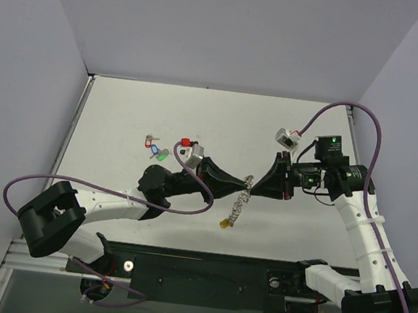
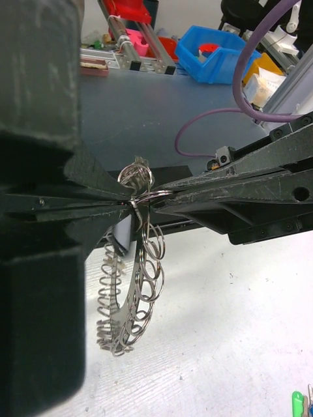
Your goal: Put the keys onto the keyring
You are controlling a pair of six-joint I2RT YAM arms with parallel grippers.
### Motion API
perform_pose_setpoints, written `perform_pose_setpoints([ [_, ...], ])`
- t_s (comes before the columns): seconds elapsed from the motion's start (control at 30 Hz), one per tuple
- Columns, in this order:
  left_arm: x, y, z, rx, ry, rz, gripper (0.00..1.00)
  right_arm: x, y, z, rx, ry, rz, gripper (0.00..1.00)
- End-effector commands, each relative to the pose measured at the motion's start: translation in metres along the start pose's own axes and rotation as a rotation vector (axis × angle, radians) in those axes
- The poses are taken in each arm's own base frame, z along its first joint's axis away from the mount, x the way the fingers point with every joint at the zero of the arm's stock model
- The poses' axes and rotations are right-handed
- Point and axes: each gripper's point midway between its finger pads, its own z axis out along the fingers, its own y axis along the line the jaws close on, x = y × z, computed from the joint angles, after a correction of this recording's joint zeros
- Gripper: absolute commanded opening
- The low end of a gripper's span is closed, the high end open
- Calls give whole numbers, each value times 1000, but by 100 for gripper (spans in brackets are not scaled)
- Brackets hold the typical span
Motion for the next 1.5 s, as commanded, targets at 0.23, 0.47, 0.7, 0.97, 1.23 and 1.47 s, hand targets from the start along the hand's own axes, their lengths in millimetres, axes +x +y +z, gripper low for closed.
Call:
perform_pose_setpoints([
  [0.23,-33,-15,5,51,-121,54,0,-12,15,0,-63,-38,-38,0],
  [0.47,-46,-24,6,91,-178,102,0,-10,7,7,-66,-42,38,0],
  [0.7,-53,-32,0,127,-226,125,0,-8,-2,13,-51,-45,120,0],
  [0.97,-57,-35,-5,155,-235,143,0,-10,-6,15,-44,-49,176,0],
  [1.23,-56,-34,-8,155,-226,136,0,-12,-9,13,-19,-55,172,17],
  [1.47,-57,-36,-10,162,-230,134,0,-17,-13,8,2,-65,159,20],
])
